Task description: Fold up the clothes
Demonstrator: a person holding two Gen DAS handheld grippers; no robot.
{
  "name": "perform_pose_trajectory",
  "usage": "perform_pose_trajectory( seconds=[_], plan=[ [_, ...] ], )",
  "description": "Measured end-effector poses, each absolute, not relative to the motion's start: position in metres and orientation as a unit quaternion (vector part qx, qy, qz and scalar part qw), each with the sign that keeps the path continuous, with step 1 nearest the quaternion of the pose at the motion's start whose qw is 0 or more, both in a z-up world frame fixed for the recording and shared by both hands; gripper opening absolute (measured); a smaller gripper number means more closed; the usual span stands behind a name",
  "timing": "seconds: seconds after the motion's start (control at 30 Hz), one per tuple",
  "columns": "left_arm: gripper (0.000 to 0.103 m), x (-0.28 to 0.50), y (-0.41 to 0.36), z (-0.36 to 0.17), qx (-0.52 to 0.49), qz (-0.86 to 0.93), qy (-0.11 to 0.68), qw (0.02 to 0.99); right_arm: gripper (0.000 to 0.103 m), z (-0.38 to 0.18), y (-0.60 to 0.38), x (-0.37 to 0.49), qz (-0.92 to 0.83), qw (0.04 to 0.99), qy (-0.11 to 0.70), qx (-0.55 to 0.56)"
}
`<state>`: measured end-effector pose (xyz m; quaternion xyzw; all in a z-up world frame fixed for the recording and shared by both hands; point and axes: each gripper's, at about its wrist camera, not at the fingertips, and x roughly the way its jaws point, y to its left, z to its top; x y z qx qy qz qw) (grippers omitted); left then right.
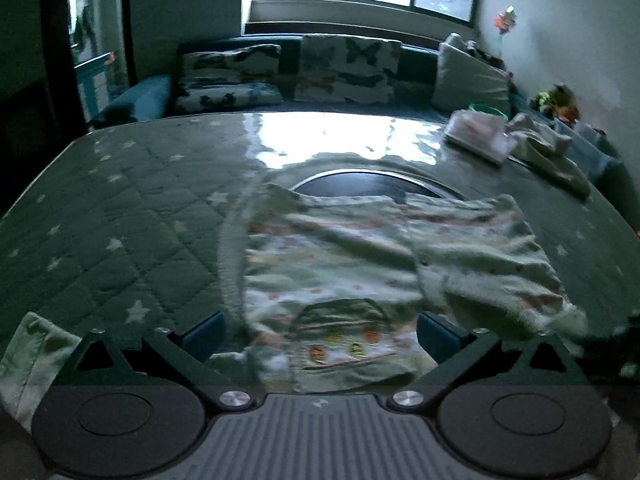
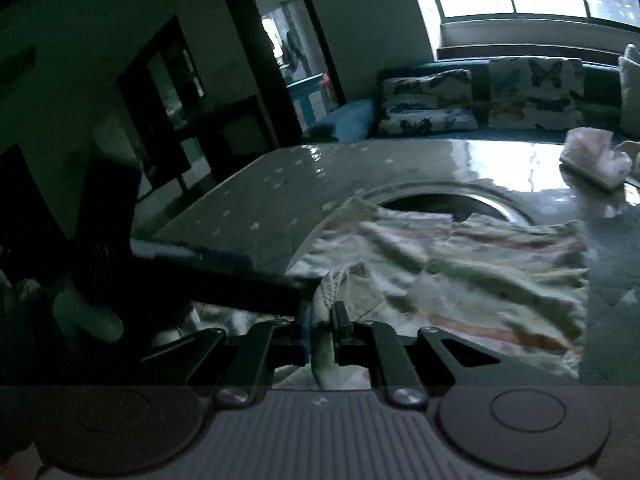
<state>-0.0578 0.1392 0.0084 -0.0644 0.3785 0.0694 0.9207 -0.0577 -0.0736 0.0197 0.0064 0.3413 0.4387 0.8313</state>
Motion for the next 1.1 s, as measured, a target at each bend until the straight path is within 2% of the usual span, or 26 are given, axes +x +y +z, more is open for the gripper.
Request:
perform_pose_trajectory(
  seconds=[0.2, 0.27, 0.4, 0.6, 0.8, 0.9, 1.1],
  plan=[
    [0.103, -0.061, 0.148, 0.009, -0.077, 0.08, 0.376, 0.92, 0.01, 0.005, -0.057, -0.064, 0.459, 0.816, 0.352, -0.003],
    [0.103, -0.06, 0.147, 0.009, -0.076, 0.078, 0.377, 0.92, 0.017, 0.002, -0.055, -0.065, 0.466, 0.811, 0.355, -0.005],
    [0.103, -0.058, 0.14, 0.006, -0.07, 0.07, 0.38, 0.92, 0.018, 0.005, -0.058, -0.069, 0.474, 0.808, 0.351, -0.016],
    [0.103, -0.06, 0.126, 0.008, -0.063, 0.044, 0.373, 0.925, 0.019, 0.01, -0.091, -0.066, 0.452, 0.818, 0.354, -0.033],
    [0.102, -0.063, 0.103, 0.007, -0.047, 0.003, 0.369, 0.928, 0.019, -0.01, -0.144, -0.051, 0.375, 0.841, 0.389, -0.025],
    [0.099, -0.064, 0.091, 0.002, -0.04, -0.017, 0.373, 0.927, 0.019, -0.023, -0.165, -0.043, 0.341, 0.85, 0.402, -0.02],
    [0.083, -0.064, 0.078, -0.01, -0.033, -0.04, 0.387, 0.921, 0.019, -0.023, -0.182, -0.035, 0.315, 0.862, 0.397, -0.021]
  ],
)
